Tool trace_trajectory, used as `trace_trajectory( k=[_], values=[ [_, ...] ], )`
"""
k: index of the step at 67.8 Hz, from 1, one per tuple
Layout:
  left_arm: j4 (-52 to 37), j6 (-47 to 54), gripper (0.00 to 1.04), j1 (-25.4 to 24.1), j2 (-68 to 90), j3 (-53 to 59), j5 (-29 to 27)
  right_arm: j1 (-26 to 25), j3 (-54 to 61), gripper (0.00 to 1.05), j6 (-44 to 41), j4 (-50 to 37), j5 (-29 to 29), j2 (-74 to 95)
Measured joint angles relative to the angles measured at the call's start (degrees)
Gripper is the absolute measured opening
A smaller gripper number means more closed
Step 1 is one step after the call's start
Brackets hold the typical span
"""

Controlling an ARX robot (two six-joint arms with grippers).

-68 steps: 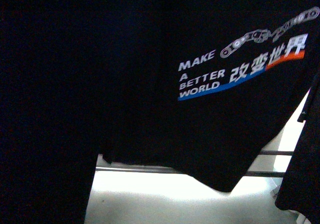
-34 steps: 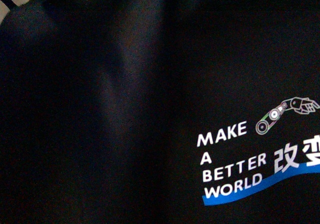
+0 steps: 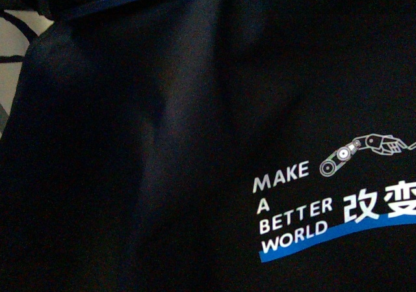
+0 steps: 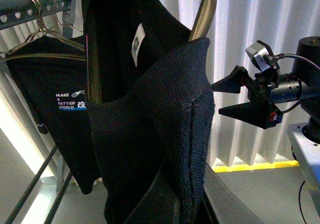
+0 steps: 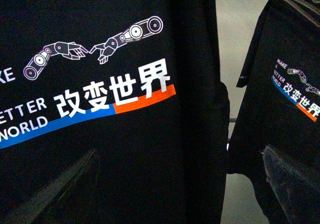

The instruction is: Hang clothes on hanger

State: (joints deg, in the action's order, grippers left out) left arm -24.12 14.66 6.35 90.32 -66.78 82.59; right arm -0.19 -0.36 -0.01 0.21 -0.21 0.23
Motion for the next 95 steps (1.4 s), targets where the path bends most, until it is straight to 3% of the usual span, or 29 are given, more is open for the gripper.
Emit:
trace_trajectory(
  k=[6, 7, 10, 12, 14, 15, 21, 24, 30, 40, 49, 63, 76, 95],
  values=[
    [0.0, 0.0, 0.04, 0.0, 0.0, 0.0, 0.0, 0.0, 0.0, 0.97, 0.0, 0.0, 0.0, 0.0],
    [0.0, 0.0, 0.04, 0.0, 0.0, 0.0, -0.1, -0.5, -0.1, 0.97, 0.4, 0.3, -2.0, 0.4],
    [0.0, 0.0, 0.04, 0.0, 0.0, 0.0, -0.2, -7.4, -2.6, 0.97, 4.3, 3.1, -19.9, 5.8],
    [0.0, 0.0, 0.04, 0.0, 0.0, 0.0, -0.3, -12.2, -4.2, 0.97, 5.4, 1.7, -29.1, 10.2],
    [0.0, 0.0, 0.04, 0.0, 0.0, 0.0, -0.3, -15.3, -5.3, 0.97, 6.0, 0.1, -34.4, 13.1],
    [0.0, 0.0, 0.04, 0.0, 0.0, 0.0, -0.3, -19.4, -7.0, 0.97, 6.2, -2.2, -40.4, 16.8],
    [0.0, 0.2, 0.04, 0.2, 0.0, -0.1, -0.3, -30.3, -14.2, 0.97, 4.8, -10.8, -55.2, 28.8],
    [0.0, 0.2, 0.04, 0.0, 0.0, -0.1, -0.3, -33.4, -20.4, 0.97, 1.9, -15.5, -59.0, 36.9],
    [0.0, 0.2, 0.04, -0.1, 0.0, -0.1, -0.4, -32.9, -32.7, 0.97, -6.8, -17.6, -60.0, 50.3],
    [0.0, 0.2, 0.04, 0.0, 0.0, -0.1, -0.4, -28.8, -44.4, 0.97, -20.0, -11.6, -59.5, 59.2],
    [0.0, 0.2, 0.04, 0.0, 0.0, -0.1, -0.3, -23.1, -55.0, 0.97, -38.5, -3.7, -55.9, 64.2],
    [0.0, 0.2, 0.04, 0.0, 0.0, -0.1, -0.3, -15.2, -65.9, 0.97, -61.5, -1.9, -47.8, 69.1],
    [0.0, 0.2, 0.04, 0.0, 0.0, -0.1, -0.3, -10.4, -73.1, 0.97, -73.8, 3.1, -41.2, 73.0],
    [0.0, 0.2, 0.04, 0.0, 0.0, -0.1, -0.4, -6.3, -76.2, 0.97, -81.4, 3.9, -37.9, 76.9]
  ],
)
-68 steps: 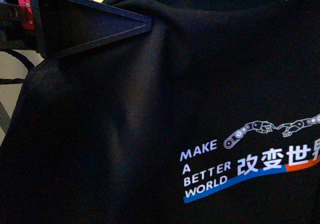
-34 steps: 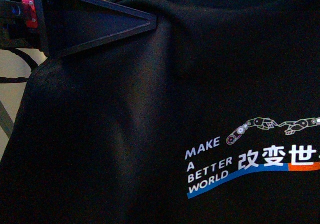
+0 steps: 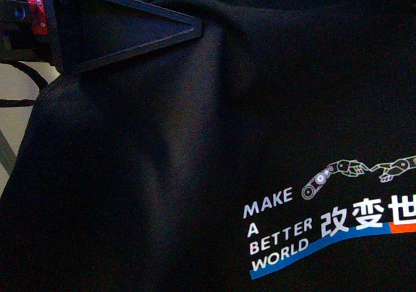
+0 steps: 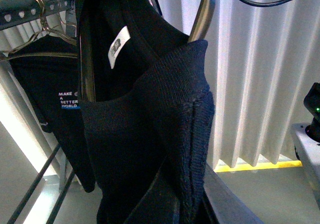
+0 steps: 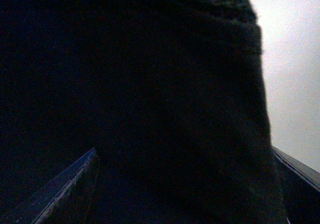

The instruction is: Hang clothes on hanger

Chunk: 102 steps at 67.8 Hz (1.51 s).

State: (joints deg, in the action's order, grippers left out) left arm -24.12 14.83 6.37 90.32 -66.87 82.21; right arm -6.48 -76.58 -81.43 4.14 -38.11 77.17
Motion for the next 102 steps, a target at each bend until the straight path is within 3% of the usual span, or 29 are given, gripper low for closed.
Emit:
trace_trajectory(
  k=[27, 47, 63, 67, 75, 81, 102],
  values=[
    [0.0, 0.0, 0.04, 0.0, 0.0, 0.0, 0.0, 3.5, -2.4, 0.96, -1.3, -5.6, 0.3, 2.3],
    [0.0, 0.0, 0.04, 0.0, 0.0, 0.0, -0.3, 3.7, 0.5, 0.54, -2.7, -5.9, 0.3, 2.1],
    [0.1, 0.0, 0.04, 0.0, 0.0, 0.0, -1.0, 2.0, 3.6, 0.28, -2.4, -7.7, -1.0, 2.1],
    [0.1, -0.2, 0.05, 0.0, 0.0, 0.0, -1.1, 1.4, 4.2, 0.17, -1.7, -8.4, -1.4, 1.9],
    [0.1, 0.5, 0.25, 0.0, -0.4, -0.3, -0.1, 0.6, 5.4, 0.09, -2.8, -9.0, -1.9, 1.8],
    [0.1, 0.9, 0.46, 0.0, -0.9, -0.8, 0.0, -0.3, 6.3, 0.09, -2.8, -9.0, -2.8, 1.8],
    [0.1, 1.3, 0.87, 0.0, -0.9, -0.8, 0.1, -2.0, 9.0, 0.08, -3.5, -7.3, -4.2, 1.0]
  ],
)
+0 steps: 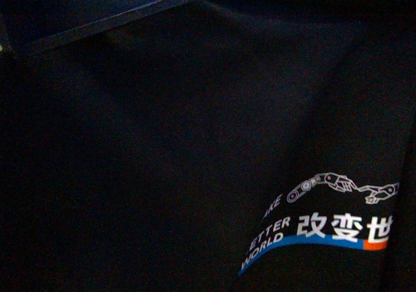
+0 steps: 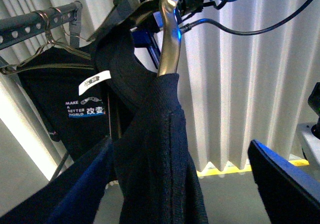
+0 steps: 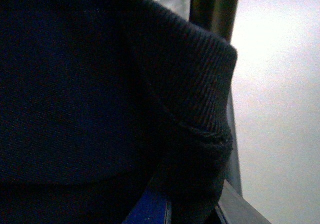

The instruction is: Hang clothes on hanger

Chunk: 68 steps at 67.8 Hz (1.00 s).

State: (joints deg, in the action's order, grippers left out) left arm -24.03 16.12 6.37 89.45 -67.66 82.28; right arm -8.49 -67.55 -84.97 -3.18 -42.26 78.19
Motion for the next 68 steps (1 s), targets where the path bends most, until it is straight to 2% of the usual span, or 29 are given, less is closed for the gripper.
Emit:
trace_trajectory(
  k=[7, 30, 34, 36, 39, 45, 46, 48, 52, 59, 64, 68],
  values=[
    [0.0, 0.1, 1.0, 0.0, 0.0, 0.0, 0.0, -0.6, 1.9, 0.08, -0.9, 1.4, -0.1, -0.2],
    [-0.4, -0.2, 0.98, 0.1, 0.0, 0.1, -0.8, -2.8, 9.0, 0.04, -4.1, 4.4, -0.3, 0.1],
    [-11.3, -12.0, 0.98, 0.3, -0.4, 3.3, -16.0, -3.3, 9.8, 0.03, -3.7, 3.5, -0.4, 0.1],
    [-14.2, -16.1, 0.98, 0.3, -0.4, 3.7, -20.3, -3.5, 10.1, 0.03, -3.6, 3.3, -0.6, 0.1],
    [-17.6, -26.2, 0.98, 0.2, -0.3, 3.8, -30.2, -3.9, 10.4, 0.03, -3.3, 3.1, -1.2, 0.0],
    [-16.0, -37.9, 0.98, -1.2, -0.3, 1.7, -45.7, -5.3, 11.4, 0.03, -2.7, 3.1, -2.3, -0.3],
    [-15.3, -39.7, 0.98, -1.8, -0.1, 0.5, -51.1, -5.6, 11.6, 0.03, -2.5, 3.1, -2.5, -0.5],
    [-13.7, -40.8, 0.98, -2.6, 0.2, -1.0, -58.1, -6.3, 12.1, 0.03, -2.0, 3.1, -3.0, -0.9],
    [-10.5, -39.9, 0.98, -4.1, 0.3, -3.4, -68.6, -7.6, 13.0, 0.03, -0.2, 3.0, -3.6, -2.1],
    [-10.7, -35.9, 0.98, -5.2, 0.2, -3.7, -76.0, -8.8, 13.4, 0.03, 4.6, 2.0, -2.7, -2.9],
    [-11.1, -32.5, 0.98, -5.6, -0.7, -2.6, -77.4, -9.8, 12.8, 0.03, 9.9, 4.2, -0.6, -3.1],
    [-2.5, -26.8, 0.88, -5.9, -3.0, -1.9, -81.0, -10.4, 12.0, 0.03, 14.1, 6.6, 1.5, -2.8]
  ],
)
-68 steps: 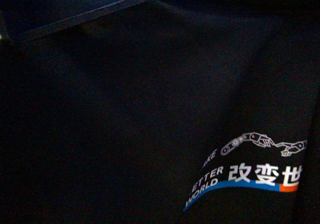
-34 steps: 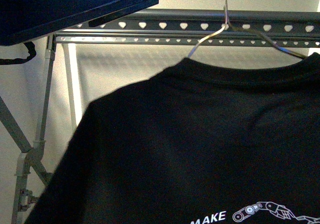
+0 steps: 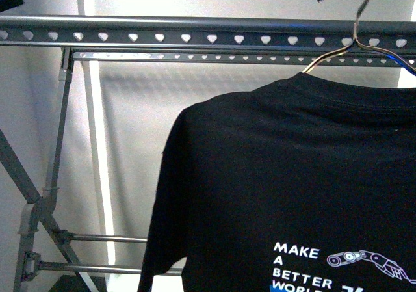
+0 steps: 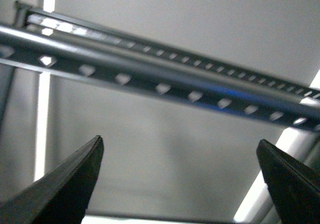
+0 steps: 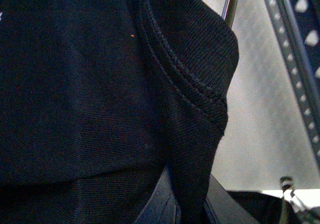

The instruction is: Hang clothes on hanger

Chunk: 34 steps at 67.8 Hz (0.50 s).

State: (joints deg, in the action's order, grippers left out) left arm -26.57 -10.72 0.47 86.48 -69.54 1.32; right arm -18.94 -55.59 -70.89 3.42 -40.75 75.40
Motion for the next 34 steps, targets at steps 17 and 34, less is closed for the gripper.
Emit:
trace_trajectory(
  k=[17, 34],
  values=[
    [-1.9, 9.3, 0.45, -0.2, -13.7, 23.7, -1.2, -2.7, -8.0, 0.03, 17.7, 6.6, 10.8, 4.0],
    [-9.5, 10.3, 0.03, -0.3, -22.7, 42.0, -1.2, -0.9, -16.5, 0.03, 24.5, 7.2, 15.7, 8.7]
  ],
)
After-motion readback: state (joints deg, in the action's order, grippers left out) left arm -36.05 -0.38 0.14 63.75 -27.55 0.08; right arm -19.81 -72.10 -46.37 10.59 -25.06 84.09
